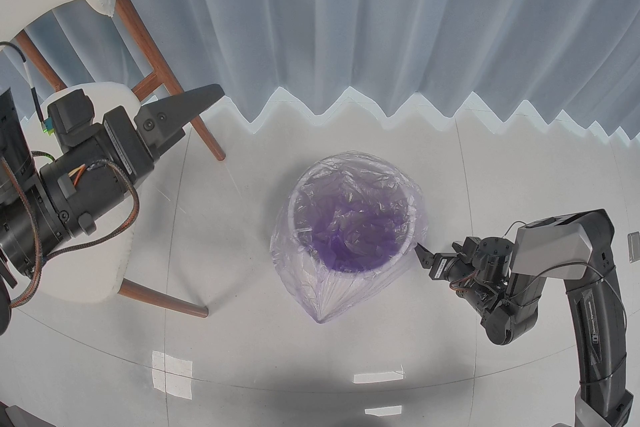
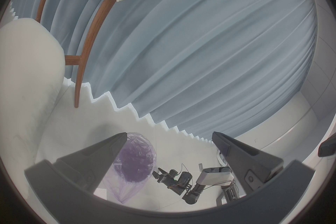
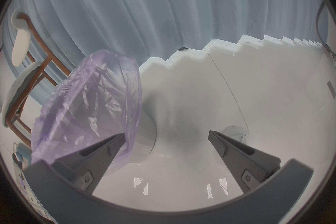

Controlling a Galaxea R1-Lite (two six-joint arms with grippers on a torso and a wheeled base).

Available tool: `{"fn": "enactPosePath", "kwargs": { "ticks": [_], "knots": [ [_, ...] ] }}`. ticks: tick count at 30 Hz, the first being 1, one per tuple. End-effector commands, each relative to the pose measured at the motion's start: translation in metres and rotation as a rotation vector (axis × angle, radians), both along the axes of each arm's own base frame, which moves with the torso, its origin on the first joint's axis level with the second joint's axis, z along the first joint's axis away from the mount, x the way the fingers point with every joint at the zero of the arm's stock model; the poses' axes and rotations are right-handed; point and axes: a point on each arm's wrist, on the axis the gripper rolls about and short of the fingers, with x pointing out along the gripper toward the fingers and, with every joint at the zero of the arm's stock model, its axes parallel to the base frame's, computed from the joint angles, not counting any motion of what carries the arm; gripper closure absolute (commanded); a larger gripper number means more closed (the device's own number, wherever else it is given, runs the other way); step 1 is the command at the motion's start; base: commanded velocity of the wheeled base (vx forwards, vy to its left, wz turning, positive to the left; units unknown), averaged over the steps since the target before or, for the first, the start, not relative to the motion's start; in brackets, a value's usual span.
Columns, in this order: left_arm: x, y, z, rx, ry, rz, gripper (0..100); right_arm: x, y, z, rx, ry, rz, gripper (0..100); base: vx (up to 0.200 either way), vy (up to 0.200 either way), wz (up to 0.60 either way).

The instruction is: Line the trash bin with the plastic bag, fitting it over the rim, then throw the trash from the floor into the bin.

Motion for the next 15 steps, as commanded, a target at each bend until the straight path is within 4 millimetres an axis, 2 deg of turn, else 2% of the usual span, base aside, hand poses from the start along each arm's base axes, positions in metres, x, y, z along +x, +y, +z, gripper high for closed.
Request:
{"fn": "enactPosePath", "kwargs": {
  "ticks": [1, 8, 11, 15],
  "knots": [
    [-0.001, -0.002, -0.001, 0.001, 0.003, -0.008, 0, 0.007, 0.004, -0.019, -0.005, 0.001, -0.011, 0, 0.000, 0.000, 0.00],
    [-0.003, -0.006, -0.008, 0.017, 0.023, -0.033, 0, 0.014, 0.006, -0.024, -0.017, -0.013, -0.041, 0, 0.000, 0.000, 0.00],
    [0.001, -0.012, -0.021, 0.077, 0.040, -0.037, 0, 0.019, 0.007, -0.034, -0.055, -0.026, -0.064, 0, 0.000, 0.000, 0.00],
    [0.002, -0.012, -0.024, 0.109, 0.032, -0.034, 0, 0.020, 0.007, -0.035, -0.064, -0.033, -0.064, 0, 0.000, 0.000, 0.00]
  ]
}}
